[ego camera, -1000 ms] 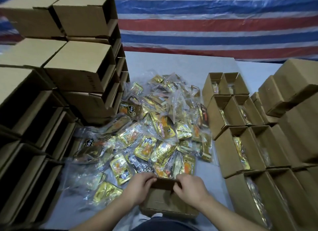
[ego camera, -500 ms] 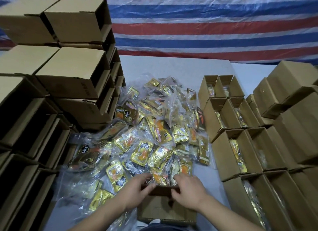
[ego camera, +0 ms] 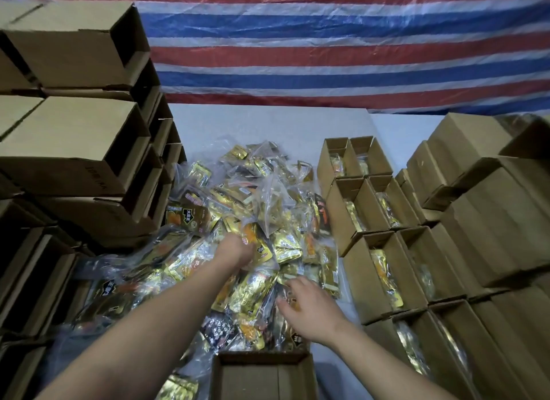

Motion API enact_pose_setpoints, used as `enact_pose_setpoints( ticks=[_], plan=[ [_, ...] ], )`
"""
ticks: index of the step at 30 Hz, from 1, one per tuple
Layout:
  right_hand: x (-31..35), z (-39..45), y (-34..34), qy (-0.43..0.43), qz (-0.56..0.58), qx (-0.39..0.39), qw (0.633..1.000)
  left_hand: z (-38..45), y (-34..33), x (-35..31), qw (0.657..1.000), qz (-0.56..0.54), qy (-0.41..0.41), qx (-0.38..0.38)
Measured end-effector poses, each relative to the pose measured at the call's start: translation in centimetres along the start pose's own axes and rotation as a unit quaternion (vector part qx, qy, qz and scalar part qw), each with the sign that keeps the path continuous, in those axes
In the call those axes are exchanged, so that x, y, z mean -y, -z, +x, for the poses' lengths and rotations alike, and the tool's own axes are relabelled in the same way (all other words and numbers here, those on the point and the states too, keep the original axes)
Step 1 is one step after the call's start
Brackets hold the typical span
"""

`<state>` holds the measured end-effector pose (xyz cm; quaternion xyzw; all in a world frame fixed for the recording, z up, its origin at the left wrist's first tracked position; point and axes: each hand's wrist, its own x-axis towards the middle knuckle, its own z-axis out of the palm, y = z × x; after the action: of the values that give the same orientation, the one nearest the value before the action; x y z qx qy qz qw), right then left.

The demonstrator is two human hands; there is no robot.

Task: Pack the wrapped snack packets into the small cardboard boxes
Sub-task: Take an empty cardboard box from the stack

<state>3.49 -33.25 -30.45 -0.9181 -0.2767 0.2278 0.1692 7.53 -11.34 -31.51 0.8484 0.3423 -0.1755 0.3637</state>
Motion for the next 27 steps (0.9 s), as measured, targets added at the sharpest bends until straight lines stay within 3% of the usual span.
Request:
enact_pose_setpoints(
  ticks=[3,7,13,19,27],
  plan=[
    [-0.3,-0.1,0.4,-0.011,0.017,-0.013,1.0,1.9,-1.6,-0.1,0.989,-0.109,0.096,-0.002],
    [-0.6,-0.6,0.7,-0.019,0.028,-0.022,0.999,3.2,-2.3,0.0,0.977,-0.158,0.14,-0.019],
    [-1.3,-0.4,0.8,-0.033,0.035,-0.001,0.999,3.4,-2.2,-0.2,0.97,-0.2,0.118,-0.064],
    [-0.6,0.3,1.0,-0.042,0.029,0.016,0.999,2.6,-1.6,-0.1,0.969,-0.213,0.115,-0.045],
    [-0.1,2.0,1.6,-0.055,0.106,-0.001,0.993,0.8,-1.0,1.4,0.953,-0.298,0.04,-0.04]
  ],
)
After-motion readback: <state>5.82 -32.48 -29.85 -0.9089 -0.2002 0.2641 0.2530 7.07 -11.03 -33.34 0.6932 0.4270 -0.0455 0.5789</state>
